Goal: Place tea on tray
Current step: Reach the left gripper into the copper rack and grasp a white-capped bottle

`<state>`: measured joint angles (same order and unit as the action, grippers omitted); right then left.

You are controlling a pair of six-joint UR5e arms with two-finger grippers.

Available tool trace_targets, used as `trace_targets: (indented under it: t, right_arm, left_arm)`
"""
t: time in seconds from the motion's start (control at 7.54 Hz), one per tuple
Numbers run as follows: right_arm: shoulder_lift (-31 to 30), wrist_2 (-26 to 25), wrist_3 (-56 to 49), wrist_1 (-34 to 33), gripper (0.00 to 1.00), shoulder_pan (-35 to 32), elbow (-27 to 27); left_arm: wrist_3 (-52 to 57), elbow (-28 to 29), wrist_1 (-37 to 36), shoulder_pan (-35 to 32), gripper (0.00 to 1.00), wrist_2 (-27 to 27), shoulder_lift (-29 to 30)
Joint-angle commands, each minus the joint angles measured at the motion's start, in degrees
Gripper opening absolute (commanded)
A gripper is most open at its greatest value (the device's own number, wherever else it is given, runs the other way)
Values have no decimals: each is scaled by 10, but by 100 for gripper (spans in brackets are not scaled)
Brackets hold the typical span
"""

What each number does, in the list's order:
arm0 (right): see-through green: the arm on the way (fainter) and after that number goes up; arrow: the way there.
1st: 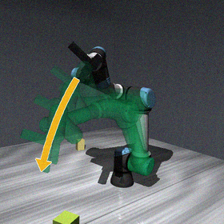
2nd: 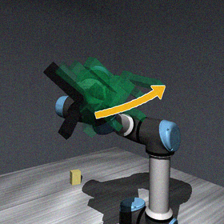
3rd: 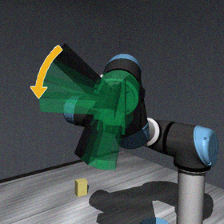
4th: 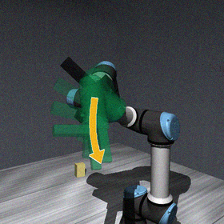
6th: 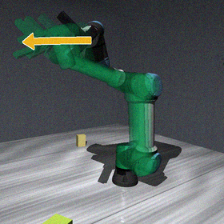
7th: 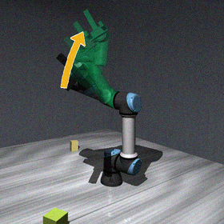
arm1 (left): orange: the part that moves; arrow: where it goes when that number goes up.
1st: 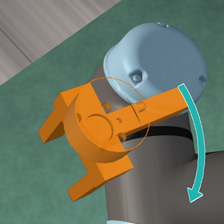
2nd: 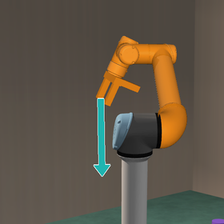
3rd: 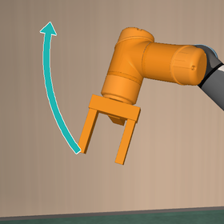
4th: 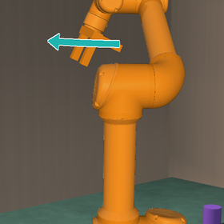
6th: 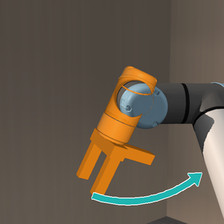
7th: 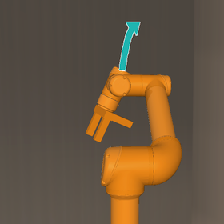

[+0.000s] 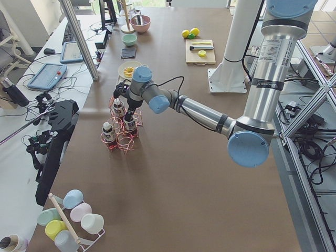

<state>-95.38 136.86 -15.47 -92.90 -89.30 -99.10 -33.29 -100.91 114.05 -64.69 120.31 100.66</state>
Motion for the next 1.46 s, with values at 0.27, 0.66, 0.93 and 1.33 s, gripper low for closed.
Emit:
trace_targets:
  t: [0.27, 0.66, 0.93, 1.33]
  right_arm:
    - [-7, 2, -1, 0, 100, 0, -10]
    - [-10, 3, -1, 0, 100, 0, -14]
    - [-11, 3, -1, 0, 100, -1, -14]
    - [-12, 3, -1, 0, 100, -1, -14]
  left_arm:
    - [2, 4, -1, -3, 70, 1, 1]
    - [2, 5, -1, -3, 70, 1, 4]
    - [-2, 7, -2, -4, 58, 1, 6]
    - [-4, 7, -7, -6, 25, 1, 11]
